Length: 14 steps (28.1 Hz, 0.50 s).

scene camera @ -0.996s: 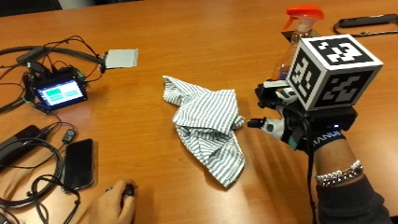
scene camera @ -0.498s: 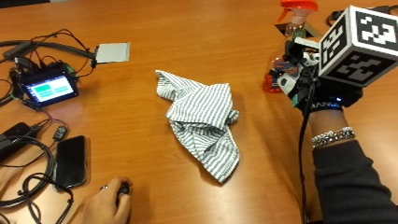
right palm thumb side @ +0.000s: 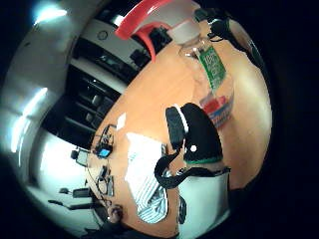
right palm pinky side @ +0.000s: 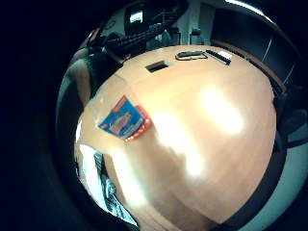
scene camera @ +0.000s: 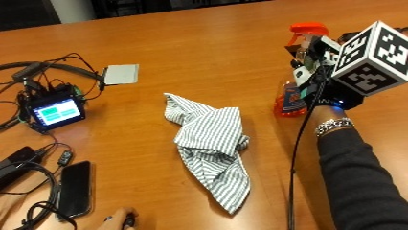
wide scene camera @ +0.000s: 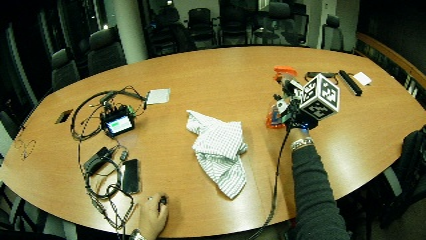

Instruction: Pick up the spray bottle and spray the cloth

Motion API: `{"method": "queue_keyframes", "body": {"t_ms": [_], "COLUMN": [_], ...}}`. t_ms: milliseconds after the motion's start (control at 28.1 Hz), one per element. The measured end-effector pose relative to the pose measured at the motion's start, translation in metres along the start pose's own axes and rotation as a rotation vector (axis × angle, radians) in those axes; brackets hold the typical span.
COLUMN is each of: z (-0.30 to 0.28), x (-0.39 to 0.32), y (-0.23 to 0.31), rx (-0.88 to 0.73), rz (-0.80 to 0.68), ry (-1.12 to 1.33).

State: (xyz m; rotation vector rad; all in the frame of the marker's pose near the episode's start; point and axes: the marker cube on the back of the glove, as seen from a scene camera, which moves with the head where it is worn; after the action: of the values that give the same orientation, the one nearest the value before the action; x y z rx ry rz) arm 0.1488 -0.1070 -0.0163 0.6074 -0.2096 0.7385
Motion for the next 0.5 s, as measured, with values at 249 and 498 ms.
{"method": "queue_keyframes", "body": {"t_ms": [249,498], "z": [0.013,0.020], "x": [0.000,0.008], "y": [-0.019,-0.025], "rx": [0.063,0.103], "rz": [0.084,0.124], "ry": [-0.112,-0.221]}}
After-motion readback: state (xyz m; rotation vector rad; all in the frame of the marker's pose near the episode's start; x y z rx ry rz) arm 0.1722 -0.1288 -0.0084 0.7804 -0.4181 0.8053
